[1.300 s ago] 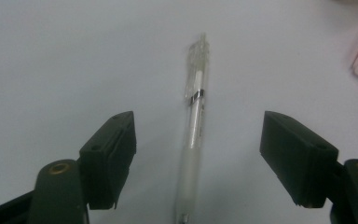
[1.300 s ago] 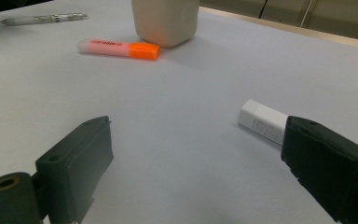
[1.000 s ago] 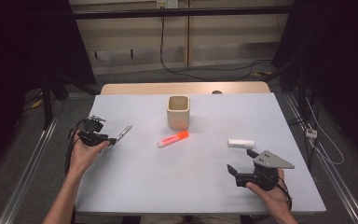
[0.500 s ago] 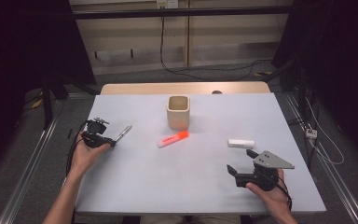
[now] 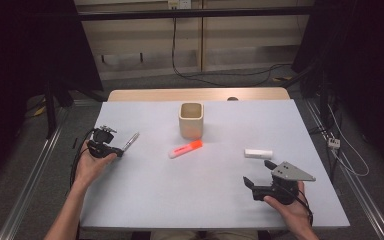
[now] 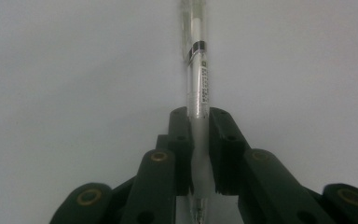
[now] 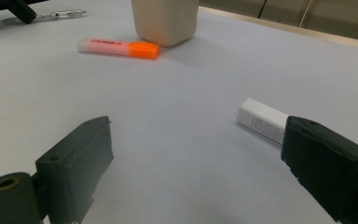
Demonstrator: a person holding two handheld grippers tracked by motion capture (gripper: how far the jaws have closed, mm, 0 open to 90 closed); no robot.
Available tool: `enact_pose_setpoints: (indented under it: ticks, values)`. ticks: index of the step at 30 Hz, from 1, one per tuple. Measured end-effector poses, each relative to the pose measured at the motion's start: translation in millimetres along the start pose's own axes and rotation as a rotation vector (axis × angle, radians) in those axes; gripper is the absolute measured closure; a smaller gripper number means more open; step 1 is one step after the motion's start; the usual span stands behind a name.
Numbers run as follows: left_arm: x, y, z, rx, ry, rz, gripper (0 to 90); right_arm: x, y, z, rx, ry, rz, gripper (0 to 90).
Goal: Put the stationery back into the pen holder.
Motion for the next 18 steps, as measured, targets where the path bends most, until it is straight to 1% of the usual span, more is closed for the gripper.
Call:
enact_pose_setpoints:
  ticks: [3, 5, 8, 9, 12, 13, 14, 15, 16, 17, 18]
  values:
    - [0.5, 1.0, 1.2, 0.013, 0.01, -0.007, 80.5, 0.1, 0.0, -0.3, 0.0, -0.001, 0.0, 8.5]
    - [0.2, 1.6, 0.9, 0.01, 0.005, -0.006, 80.5, 0.1, -0.2, -0.7, 0.0, -0.001, 0.0, 8.5]
    - [-0.2, 3.8, 0.2, 0.01, 0.002, -0.021, 80.5, 0.1, -0.2, -0.4, 0.0, -0.002, 0.001, 8.5]
    - [-0.4, 4.1, -0.8, 0.017, 0.016, -0.036, 80.6, 0.0, -0.2, -0.1, -0.001, -0.001, 0.0, 8.4]
    - [-0.9, 6.2, -2.0, 0.03, 0.008, -0.042, 80.6, 0.0, -0.2, -0.1, 0.0, -0.001, 0.0, 8.5]
    - [-1.4, 6.8, -2.8, 0.027, 0.002, -0.043, 80.6, 0.0, -0.2, -0.1, 0.0, -0.001, 0.0, 8.5]
    - [-1.9, 6.6, -4.5, 0.03, 0.011, -0.058, 80.5, 0.0, -0.2, 0.0, -0.001, -0.001, 0.0, 8.5]
    - [-2.6, 7.4, -5.1, 0.046, 0.005, -0.057, 80.6, 0.0, -0.2, 0.0, -0.001, 0.0, 0.0, 8.5]
    - [-3.2, 7.7, -6.6, 0.053, 0.0, -0.057, 80.6, 0.0, -0.2, 0.1, -0.001, 0.0, 0.0, 8.5]
    - [-4.2, 7.7, -8.4, 0.048, -0.012, -0.059, 80.6, -0.1, -0.2, 0.1, -0.001, 0.0, 0.0, 8.5]
    - [-5.4, 8.5, -10.3, 0.058, -0.02, -0.058, 80.6, -0.1, -0.3, 0.1, -0.001, -0.001, 0.0, 8.5]
Point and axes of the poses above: each handheld gripper's, and its own axes: y roughly backward along the jaws, x roughly out of its underside, z roughly to its left, the point moved 1 cm from there along -y, roughly forward along the jaws, and after that the axes turned 11 degrees about x, right-handed, at the moved point
